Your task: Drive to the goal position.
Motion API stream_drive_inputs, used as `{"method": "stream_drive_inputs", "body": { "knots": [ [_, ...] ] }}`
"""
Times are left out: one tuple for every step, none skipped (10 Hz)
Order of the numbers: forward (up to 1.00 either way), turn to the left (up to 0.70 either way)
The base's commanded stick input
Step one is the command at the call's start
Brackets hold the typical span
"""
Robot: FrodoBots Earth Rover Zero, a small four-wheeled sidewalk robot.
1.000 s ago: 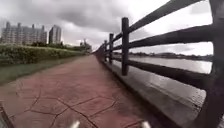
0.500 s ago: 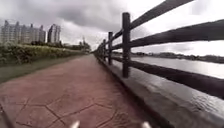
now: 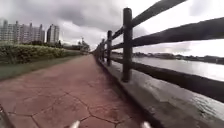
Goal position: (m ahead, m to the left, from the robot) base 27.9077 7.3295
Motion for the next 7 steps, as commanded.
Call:
{"method": "stream_drive_inputs", "body": {
  "knots": [
    [-0.50, 0.00],
    [-0.50, 0.00],
    [-0.50, 0.00],
    [-0.50, 0.00],
    [-0.50, 0.00],
    [-0.17, 0.00],
    [0.00, 0.00]
  ]
}}
